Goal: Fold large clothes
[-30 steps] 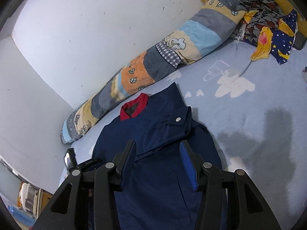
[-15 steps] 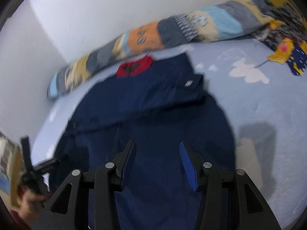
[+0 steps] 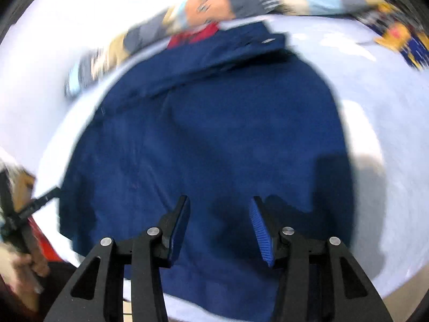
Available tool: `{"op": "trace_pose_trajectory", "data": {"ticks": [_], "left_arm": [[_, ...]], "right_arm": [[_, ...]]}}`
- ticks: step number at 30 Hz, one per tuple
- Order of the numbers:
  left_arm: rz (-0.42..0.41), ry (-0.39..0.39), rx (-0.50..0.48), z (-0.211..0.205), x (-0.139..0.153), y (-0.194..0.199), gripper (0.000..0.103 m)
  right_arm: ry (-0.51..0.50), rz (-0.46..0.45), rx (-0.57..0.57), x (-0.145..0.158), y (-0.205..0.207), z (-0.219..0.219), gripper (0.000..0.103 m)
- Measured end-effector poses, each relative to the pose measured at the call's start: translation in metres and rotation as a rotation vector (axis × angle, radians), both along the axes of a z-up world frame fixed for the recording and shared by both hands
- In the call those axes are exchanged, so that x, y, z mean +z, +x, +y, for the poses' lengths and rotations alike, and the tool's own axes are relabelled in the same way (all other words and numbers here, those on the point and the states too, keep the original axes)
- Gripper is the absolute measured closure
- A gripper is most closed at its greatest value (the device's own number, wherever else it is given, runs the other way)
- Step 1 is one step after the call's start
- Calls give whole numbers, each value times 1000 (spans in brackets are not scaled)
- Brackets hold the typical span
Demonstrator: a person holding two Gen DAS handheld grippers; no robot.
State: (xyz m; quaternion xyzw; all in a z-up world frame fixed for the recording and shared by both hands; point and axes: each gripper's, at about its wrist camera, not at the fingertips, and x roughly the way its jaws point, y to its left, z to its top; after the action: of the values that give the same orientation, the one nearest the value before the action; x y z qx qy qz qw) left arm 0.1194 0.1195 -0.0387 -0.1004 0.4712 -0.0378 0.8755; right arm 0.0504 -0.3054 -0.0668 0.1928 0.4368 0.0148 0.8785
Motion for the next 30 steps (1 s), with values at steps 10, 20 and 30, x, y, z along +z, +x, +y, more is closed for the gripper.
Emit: {"op": "trace_pose_trajectory", "data": {"ticks": [10,20,30], "left_arm": [[162,-260,-25,50,-55,10,22],[65,-39,-192,-14,-49,-2,75],[32,-123,-220,-20,-60,-1,60]], "right_arm": [[99,33,-261,-21,-53,-81,52],[182,97,-263,-46,-56,-85,52],[70,131,-143,-55,-40,-50,54]]}}
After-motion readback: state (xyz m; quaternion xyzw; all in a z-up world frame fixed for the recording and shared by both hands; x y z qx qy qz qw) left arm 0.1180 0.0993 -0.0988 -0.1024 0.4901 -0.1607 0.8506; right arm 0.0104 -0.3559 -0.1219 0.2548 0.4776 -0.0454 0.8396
